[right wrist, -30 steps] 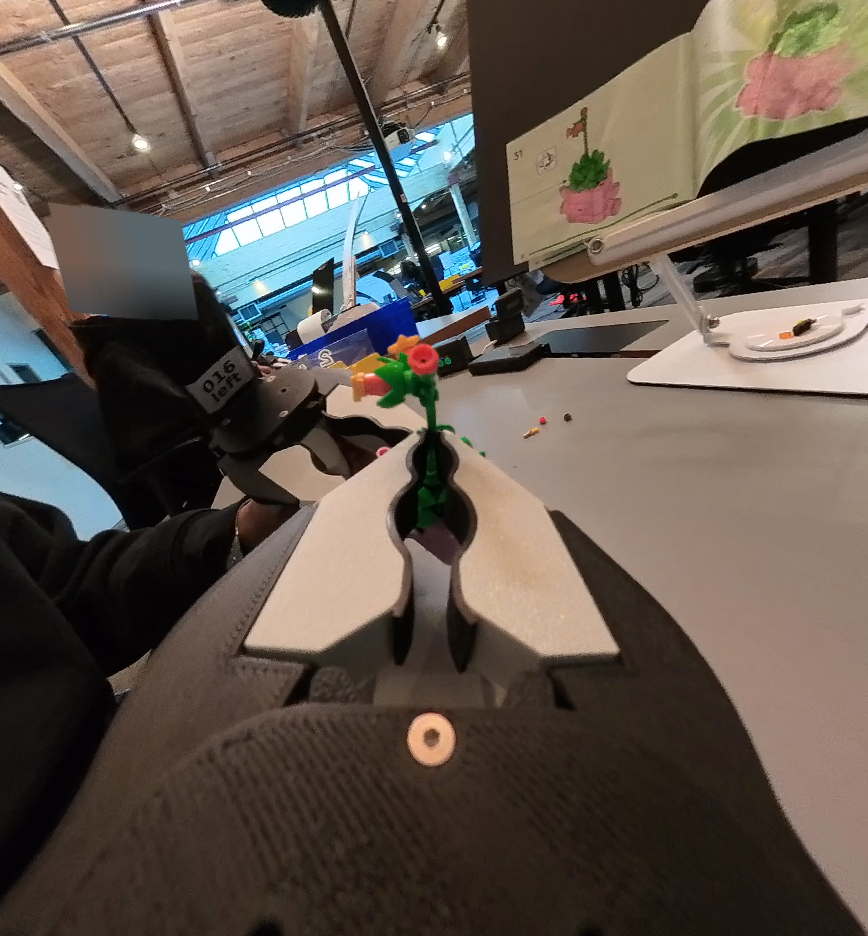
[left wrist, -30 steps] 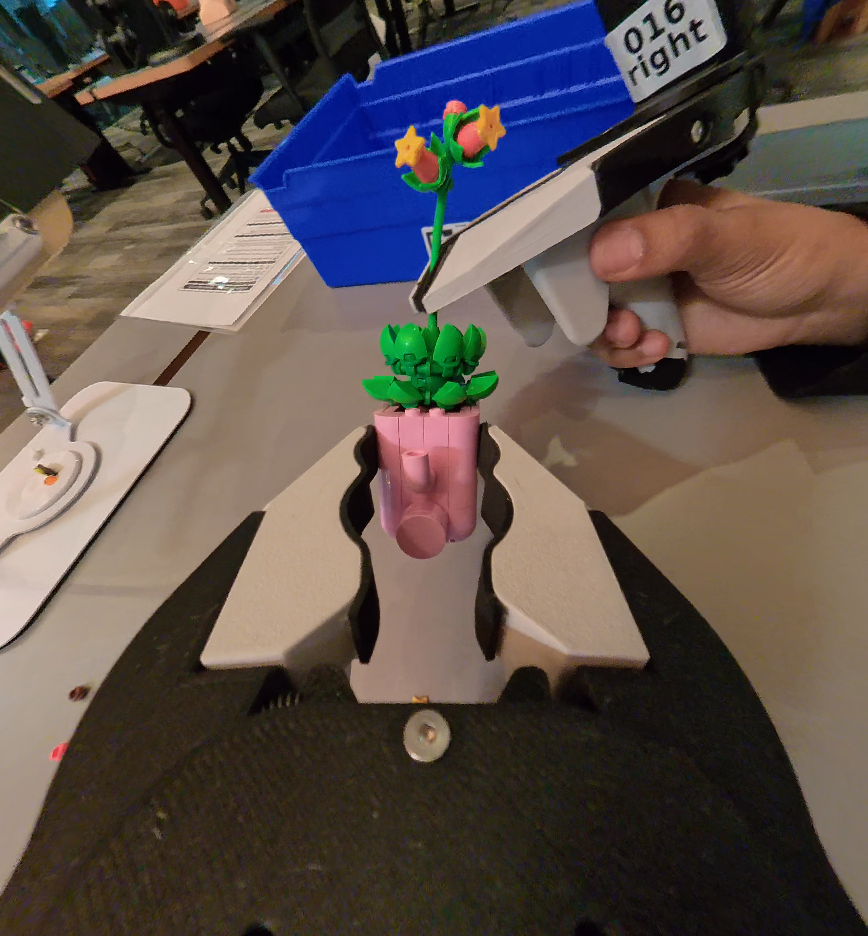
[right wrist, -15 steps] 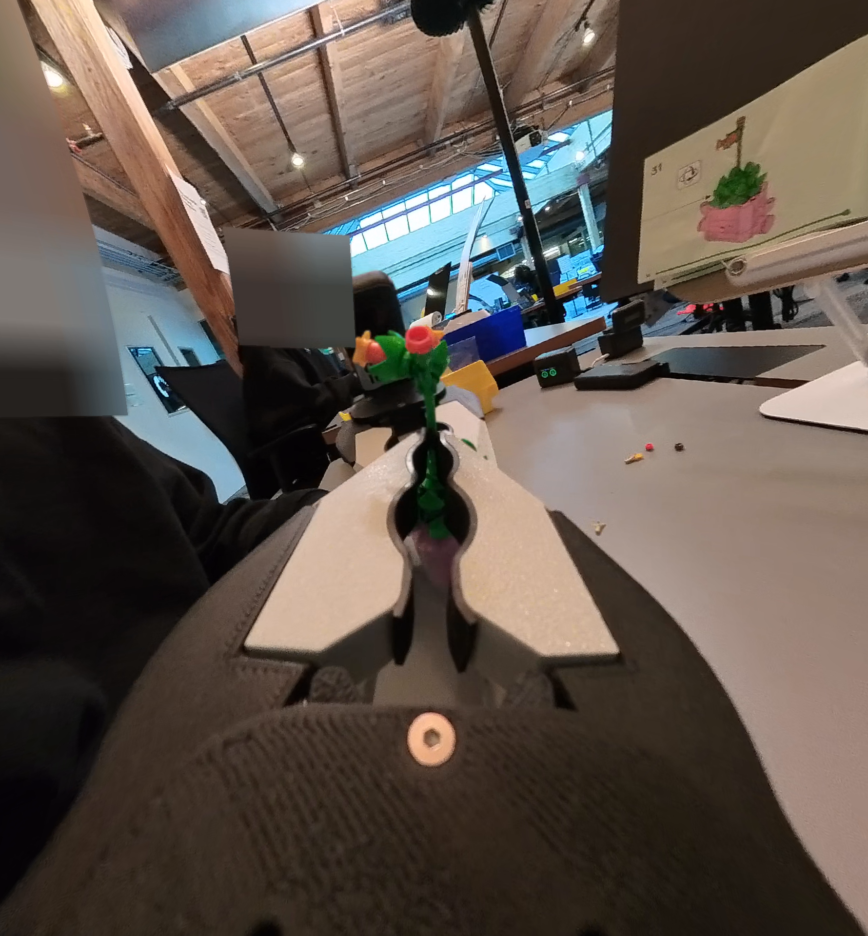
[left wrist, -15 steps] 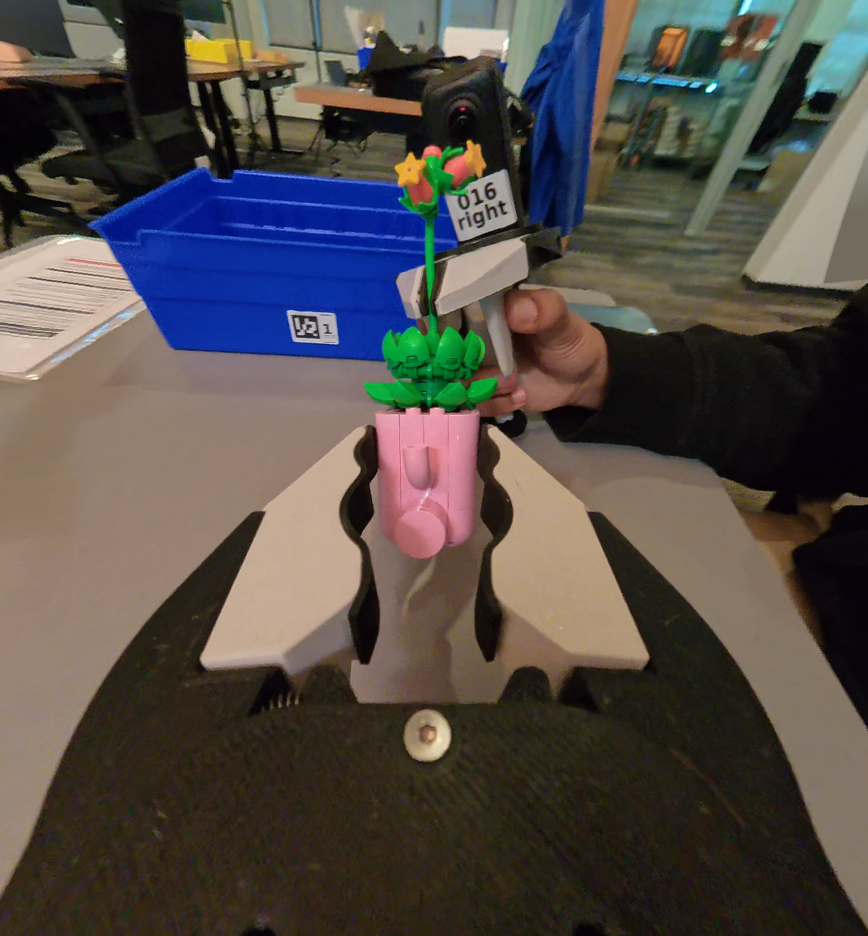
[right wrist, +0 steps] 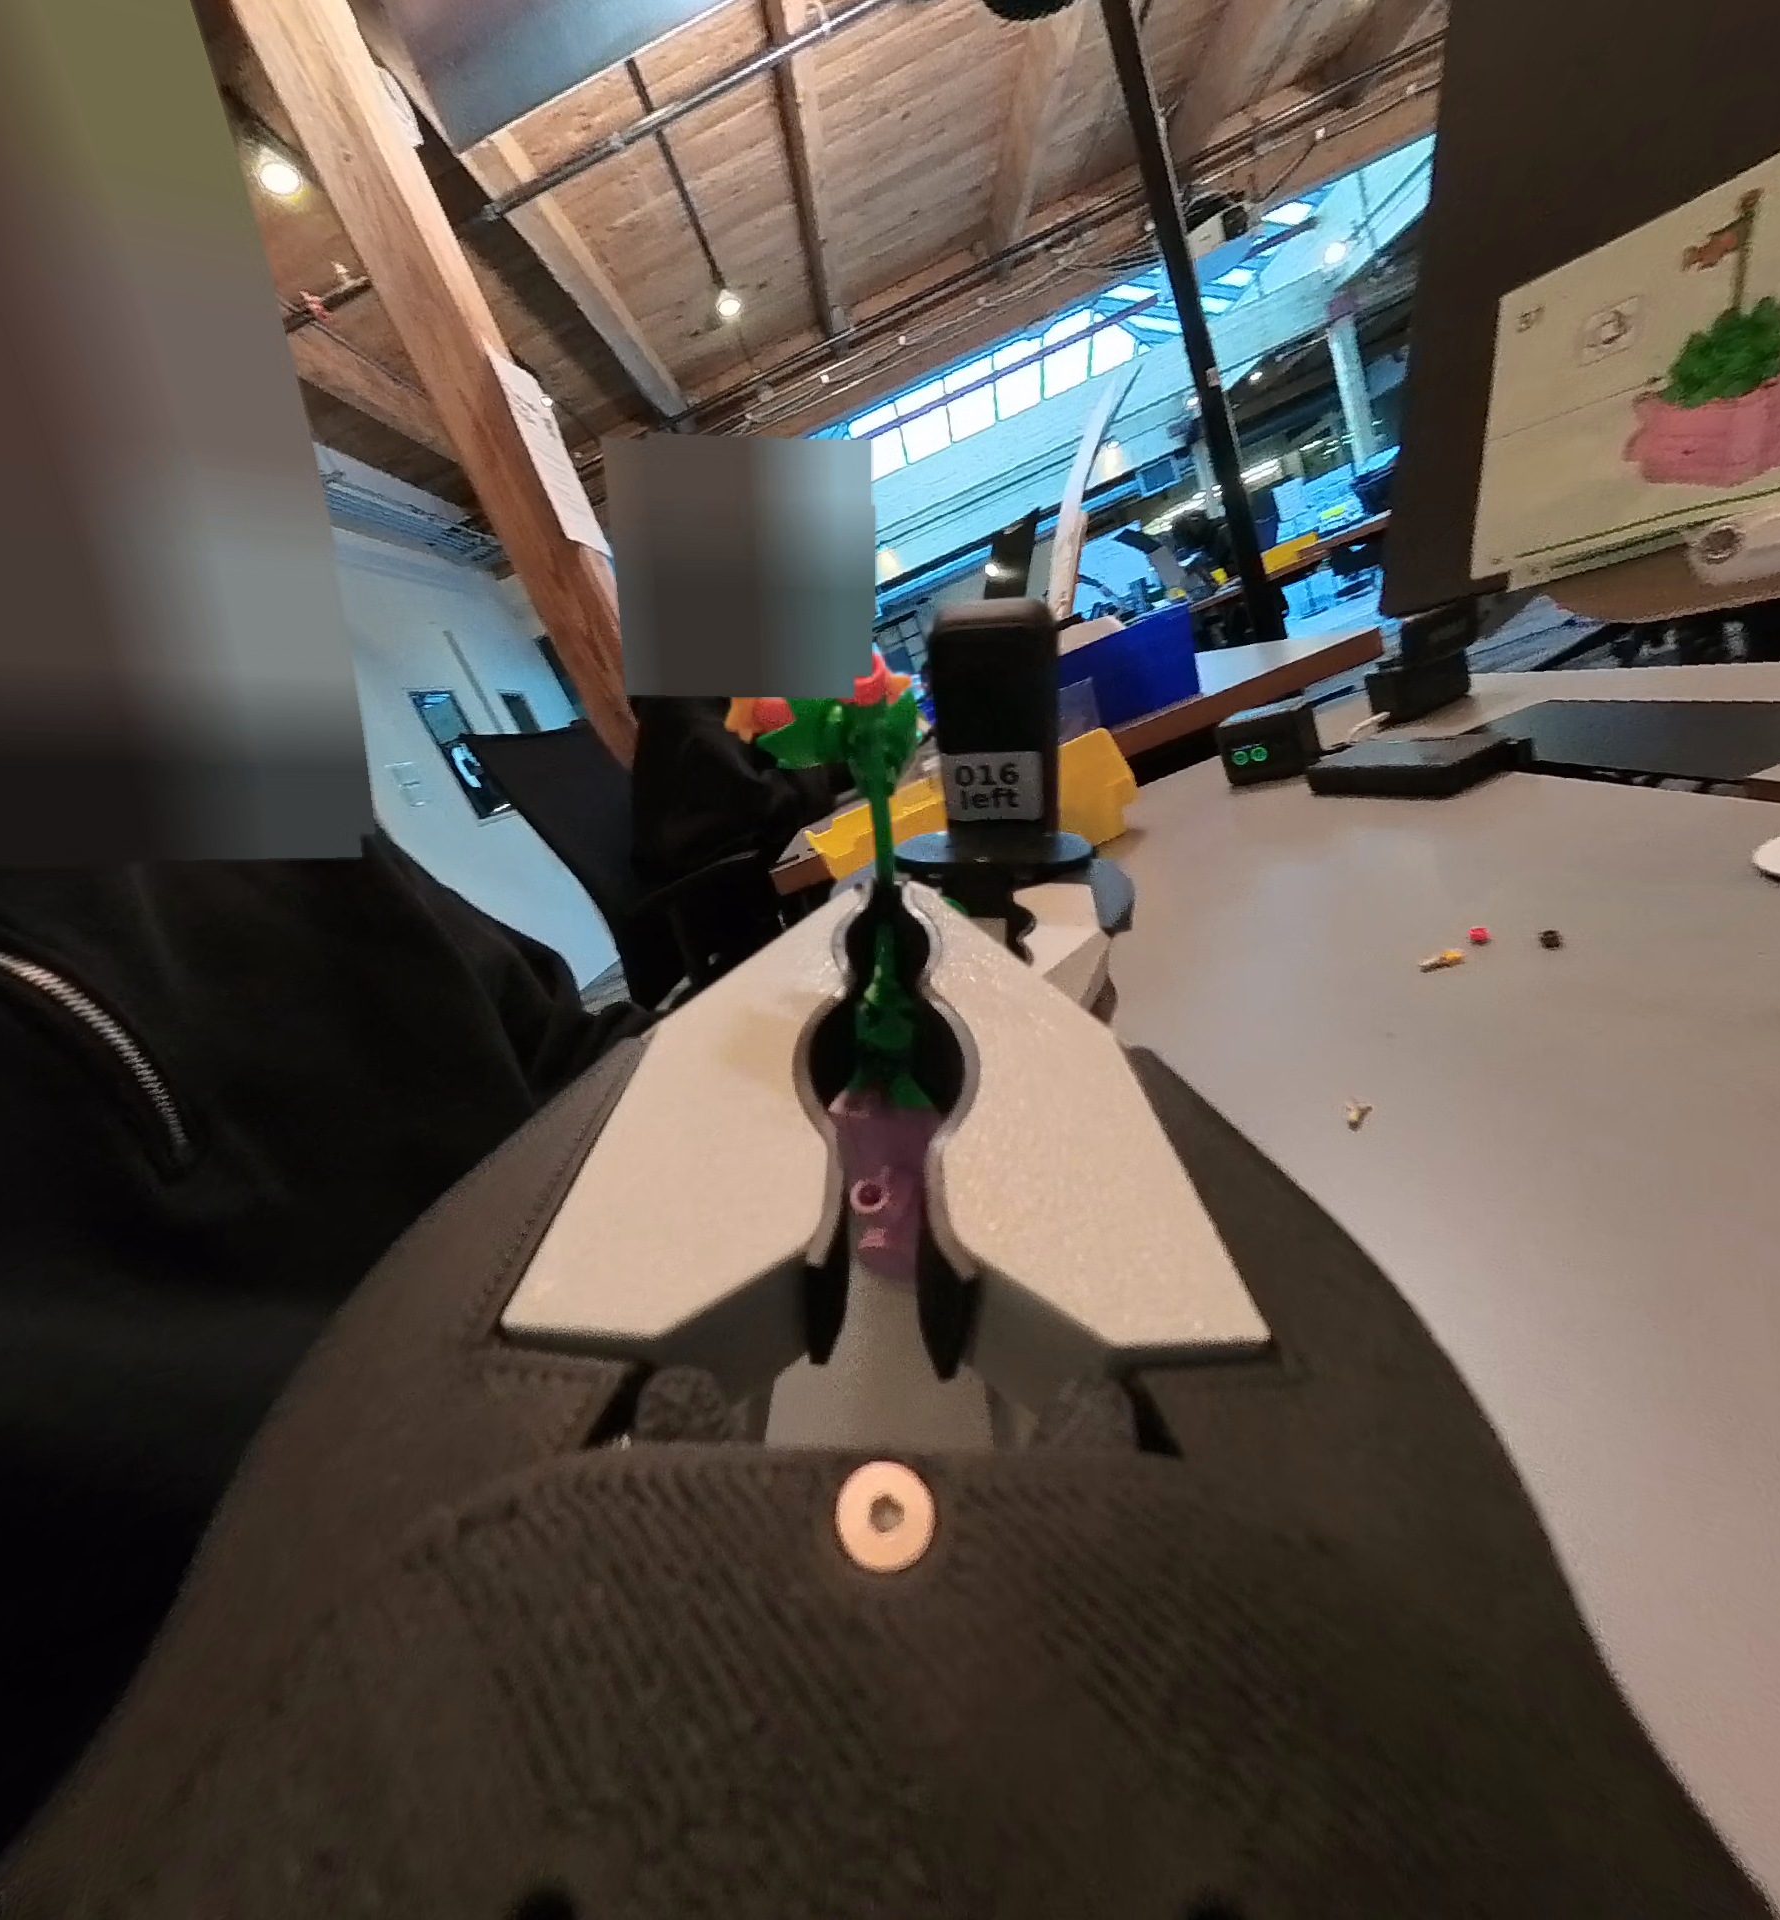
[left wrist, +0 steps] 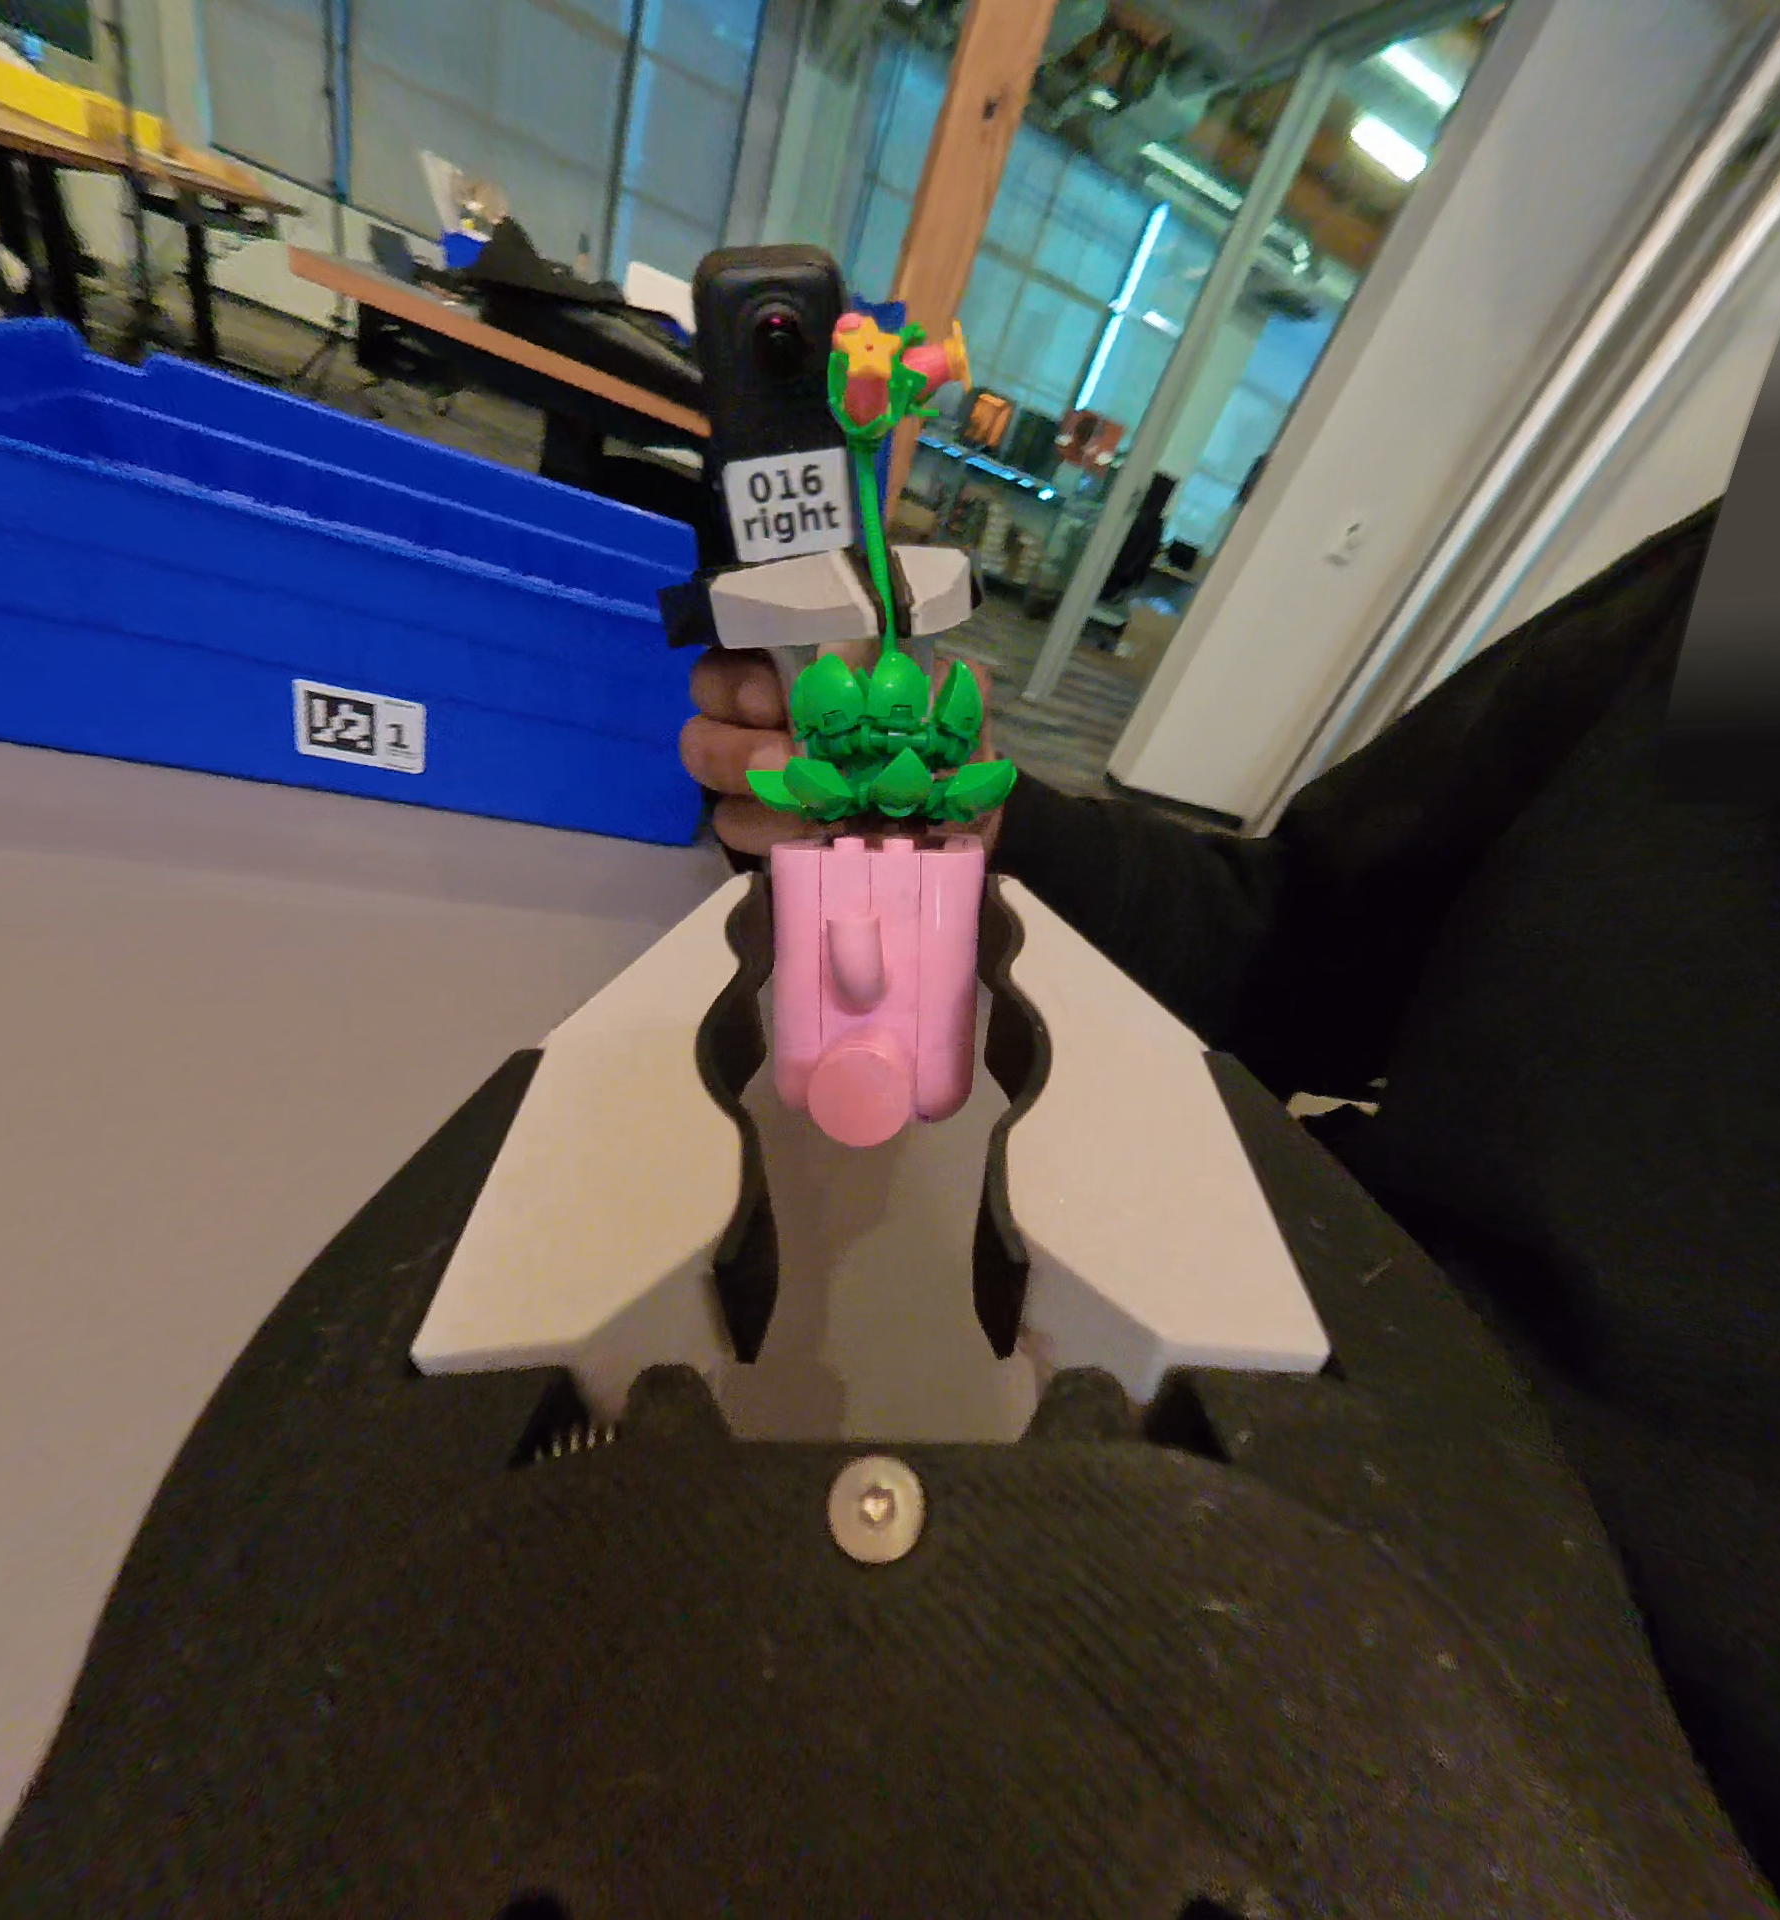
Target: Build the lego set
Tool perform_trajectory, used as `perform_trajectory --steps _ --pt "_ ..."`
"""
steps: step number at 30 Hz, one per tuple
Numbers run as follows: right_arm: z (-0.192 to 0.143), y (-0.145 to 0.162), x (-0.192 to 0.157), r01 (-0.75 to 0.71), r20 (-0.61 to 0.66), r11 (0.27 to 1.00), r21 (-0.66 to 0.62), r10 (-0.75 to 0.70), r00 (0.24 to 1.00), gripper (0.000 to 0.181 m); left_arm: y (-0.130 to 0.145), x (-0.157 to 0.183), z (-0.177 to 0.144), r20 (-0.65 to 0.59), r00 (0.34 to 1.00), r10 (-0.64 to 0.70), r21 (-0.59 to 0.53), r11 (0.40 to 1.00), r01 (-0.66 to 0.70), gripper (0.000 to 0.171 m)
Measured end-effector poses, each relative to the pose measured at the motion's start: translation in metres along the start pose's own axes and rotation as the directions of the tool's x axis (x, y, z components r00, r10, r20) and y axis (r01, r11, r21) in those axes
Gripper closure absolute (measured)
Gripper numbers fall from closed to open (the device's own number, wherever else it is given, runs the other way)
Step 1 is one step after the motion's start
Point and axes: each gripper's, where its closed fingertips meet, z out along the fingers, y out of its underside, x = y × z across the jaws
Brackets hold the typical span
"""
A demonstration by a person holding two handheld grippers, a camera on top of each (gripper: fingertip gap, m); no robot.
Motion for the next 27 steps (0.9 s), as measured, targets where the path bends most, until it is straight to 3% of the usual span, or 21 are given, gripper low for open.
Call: perform_trajectory --steps 9,20,27 --pt "0.005 0.005 -0.023 0.001 0.104 0.997 -0.074 0.007 0.995 0.181 0.004 0.021 0.006 -0.157 0.986 -0.052 -0.014 0.999 0.051 0.134" --pt "0.006 0.007 -0.054 0.022 0.260 0.995 -0.100 0.005 0.965 0.181 -0.006 0.052 0.001 -0.411 0.897 -0.161 0.019 0.982 0.185 0.135" --pt "0.008 0.002 -0.059 0.080 0.261 0.995 -0.055 -0.062 0.963 0.181 -0.013 0.053 -0.001 -0.453 0.869 -0.197 0.048 0.968 0.245 0.134"
